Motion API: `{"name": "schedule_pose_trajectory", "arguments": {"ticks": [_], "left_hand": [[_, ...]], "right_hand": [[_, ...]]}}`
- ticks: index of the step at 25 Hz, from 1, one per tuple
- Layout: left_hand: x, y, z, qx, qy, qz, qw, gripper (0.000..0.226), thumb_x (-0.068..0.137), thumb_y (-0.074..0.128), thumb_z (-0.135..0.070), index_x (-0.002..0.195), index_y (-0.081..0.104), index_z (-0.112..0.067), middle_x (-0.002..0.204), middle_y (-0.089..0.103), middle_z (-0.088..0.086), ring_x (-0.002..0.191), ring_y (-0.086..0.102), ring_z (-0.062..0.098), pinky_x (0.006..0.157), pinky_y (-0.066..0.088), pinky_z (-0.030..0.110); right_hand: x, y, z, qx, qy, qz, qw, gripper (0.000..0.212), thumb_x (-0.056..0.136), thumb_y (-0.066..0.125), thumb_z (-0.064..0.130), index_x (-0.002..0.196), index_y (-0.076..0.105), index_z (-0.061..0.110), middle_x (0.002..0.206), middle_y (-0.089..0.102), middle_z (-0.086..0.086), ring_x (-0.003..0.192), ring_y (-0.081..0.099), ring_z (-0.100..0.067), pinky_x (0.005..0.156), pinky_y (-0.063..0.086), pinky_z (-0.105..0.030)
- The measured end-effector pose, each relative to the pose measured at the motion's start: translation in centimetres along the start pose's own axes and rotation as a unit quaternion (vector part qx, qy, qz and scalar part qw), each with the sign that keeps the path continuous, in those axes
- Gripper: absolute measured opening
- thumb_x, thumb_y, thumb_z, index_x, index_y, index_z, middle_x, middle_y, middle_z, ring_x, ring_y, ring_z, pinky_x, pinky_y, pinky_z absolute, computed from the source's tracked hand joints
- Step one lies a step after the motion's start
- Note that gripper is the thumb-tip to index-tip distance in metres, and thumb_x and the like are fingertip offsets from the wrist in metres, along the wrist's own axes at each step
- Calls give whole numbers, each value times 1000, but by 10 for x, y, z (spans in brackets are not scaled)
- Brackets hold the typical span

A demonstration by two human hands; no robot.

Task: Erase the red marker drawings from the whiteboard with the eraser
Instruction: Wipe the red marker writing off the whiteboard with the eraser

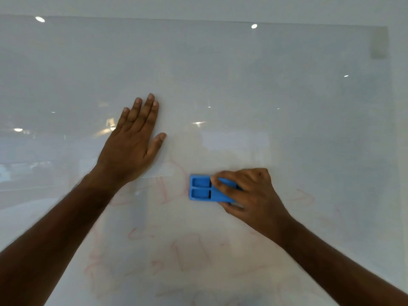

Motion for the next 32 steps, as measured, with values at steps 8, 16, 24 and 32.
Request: {"name": "schedule_pose_trajectory", "arguments": {"ticks": [8, 16, 24, 32], "left_hand": [[-6, -31, 86, 21, -54, 7, 998, 79, 111, 24, -56, 175, 6, -12, 183, 4, 7, 169, 4, 31, 135, 4, 48], [-14, -35, 95, 5, -44, 17, 999, 80, 111, 25, -59, 175, 4, -17, 183, 0, 0, 169, -3, 24, 137, -1, 40], [-21, -39, 110, -20, -57, 7, 998, 78, 111, 25, -57, 175, 6, -17, 183, 1, 0, 168, -5, 21, 135, -7, 33], [-31, -51, 133, -4, -51, 24, 998, 77, 112, 25, -55, 175, 5, -17, 183, -1, 1, 168, -5, 20, 134, -6, 30]], "right_hand": [[-3, -16, -42, -30, 39, 4, 999, 53, 96, 60, 47, 146, 49, 32, 138, 58, 8, 105, 57, -24, 88, 39, -44], [9, 5, 22, -21, -34, 26, 999, 53, 97, 61, 41, 147, 49, 30, 143, 58, 8, 109, 59, -22, 90, 45, -47], [16, -14, -27, -53, 21, -10, 998, 53, 95, 67, 43, 144, 53, 28, 136, 63, 5, 102, 59, -25, 84, 44, -46], [31, 9, 36, -46, -24, 9, 999, 52, 101, 59, 42, 149, 48, 25, 141, 61, 2, 108, 60, -26, 89, 46, -49]]}}
Point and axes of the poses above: each hand's wrist, its own x-axis towards the middle knuckle, its own y-axis out of the palm, z = x × y, the point moved 3 cm from there along x, towards the middle knuckle
